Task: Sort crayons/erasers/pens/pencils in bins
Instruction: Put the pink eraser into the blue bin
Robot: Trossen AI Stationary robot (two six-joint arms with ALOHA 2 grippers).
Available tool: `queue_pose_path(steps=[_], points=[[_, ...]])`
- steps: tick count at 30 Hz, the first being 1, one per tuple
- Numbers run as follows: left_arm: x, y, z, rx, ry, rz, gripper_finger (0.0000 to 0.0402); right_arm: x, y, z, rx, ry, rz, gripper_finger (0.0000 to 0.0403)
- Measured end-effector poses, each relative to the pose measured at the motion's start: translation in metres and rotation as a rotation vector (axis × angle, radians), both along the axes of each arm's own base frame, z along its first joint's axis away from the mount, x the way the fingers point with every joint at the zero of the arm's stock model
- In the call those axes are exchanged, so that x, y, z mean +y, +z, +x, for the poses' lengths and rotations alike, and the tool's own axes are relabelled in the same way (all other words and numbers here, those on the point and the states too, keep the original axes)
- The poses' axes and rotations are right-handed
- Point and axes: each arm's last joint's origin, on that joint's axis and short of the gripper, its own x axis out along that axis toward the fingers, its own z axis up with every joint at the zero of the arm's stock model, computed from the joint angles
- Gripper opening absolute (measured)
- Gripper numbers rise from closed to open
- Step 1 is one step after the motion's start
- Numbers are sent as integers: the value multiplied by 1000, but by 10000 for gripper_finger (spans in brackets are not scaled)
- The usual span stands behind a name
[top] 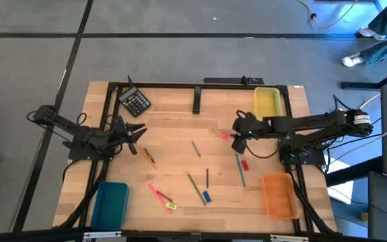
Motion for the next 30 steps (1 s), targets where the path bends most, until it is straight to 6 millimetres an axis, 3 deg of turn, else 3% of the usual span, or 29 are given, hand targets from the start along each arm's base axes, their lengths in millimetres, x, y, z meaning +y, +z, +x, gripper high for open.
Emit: queue_pose_path(steps=[6,13,16,23,30], points=[[10,-2,16,18,-11,-15,137,-2,27,-14,162,-185,-51,157],[29,0,52,145,-85,-78,192,-2,16,-20,178,-197,-86,157],[37,8,82,238,-134,-70,196,-1,12,-19,167,-193,-79,157],[55,17,178,400,-309,46,198,3,12,-20,178,-150,-65,157],[80,2,254,434,-580,103,199,12,13,-26,209,-108,-31,157]])
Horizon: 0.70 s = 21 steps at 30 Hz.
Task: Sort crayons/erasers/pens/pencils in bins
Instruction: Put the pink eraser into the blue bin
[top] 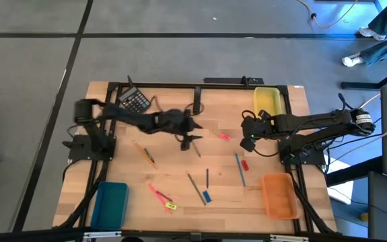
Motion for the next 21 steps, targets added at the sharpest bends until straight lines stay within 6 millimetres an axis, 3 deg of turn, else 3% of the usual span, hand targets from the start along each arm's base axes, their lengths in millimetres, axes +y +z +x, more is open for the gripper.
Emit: queue_pose_path(steps=[9,15,21], points=[[28,-24,80,15,-196,42,199,11,9,-13,-58,-41,78,157],[42,-41,110,118,-202,25,206,16,11,-15,-99,-74,101,157],[40,-59,130,182,-213,25,229,18,6,-15,-123,-121,107,157]])
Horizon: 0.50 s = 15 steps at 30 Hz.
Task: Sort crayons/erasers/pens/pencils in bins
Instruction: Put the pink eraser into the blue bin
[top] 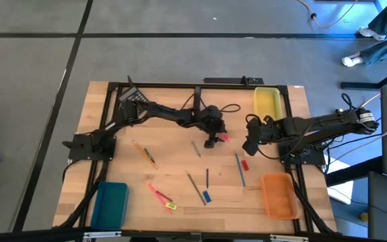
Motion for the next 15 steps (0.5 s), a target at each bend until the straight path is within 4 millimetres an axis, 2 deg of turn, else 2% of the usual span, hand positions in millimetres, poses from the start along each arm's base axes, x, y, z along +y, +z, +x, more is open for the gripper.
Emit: queue_pose_path(steps=[7,15], points=[[1,-1,5,44,54,57,215,4,-15,-5,-4,-77,38,157],[3,-1,-3,139,48,39,160,5,-20,-7,-13,-132,29,157]])
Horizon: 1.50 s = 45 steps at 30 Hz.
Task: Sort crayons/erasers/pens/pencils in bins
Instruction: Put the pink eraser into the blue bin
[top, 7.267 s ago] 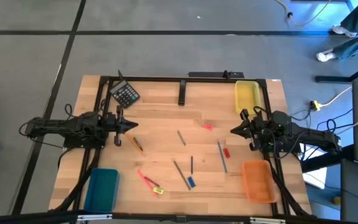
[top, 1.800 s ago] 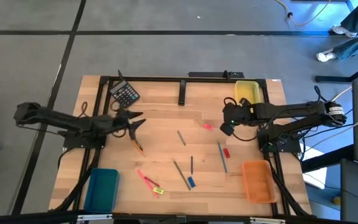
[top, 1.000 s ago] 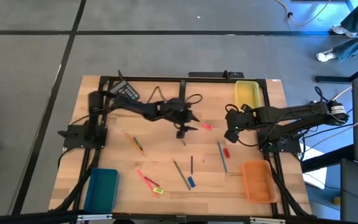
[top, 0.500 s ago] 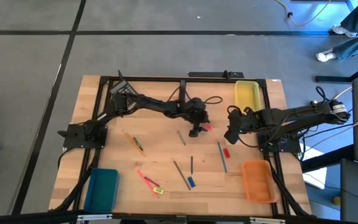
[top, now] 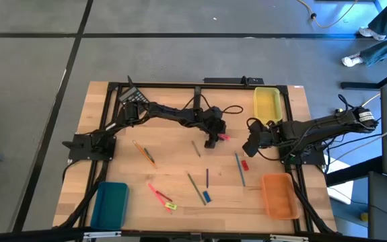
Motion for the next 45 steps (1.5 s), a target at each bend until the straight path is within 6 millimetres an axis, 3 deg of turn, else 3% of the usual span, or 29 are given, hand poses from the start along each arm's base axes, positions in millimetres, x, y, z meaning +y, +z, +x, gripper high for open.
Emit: queue_pose_path(steps=[15,29,35,45], points=[[4,-2,-2,4,1,-6,91,-5,2,3,-62,-86,-50,157],[9,2,-1,-30,15,7,85,-6,1,1,-72,-159,-50,157],[24,16,-7,-29,89,55,85,-8,0,-3,-32,-162,-66,157],[36,64,-24,-16,224,17,84,-24,1,-3,50,-104,-162,157]])
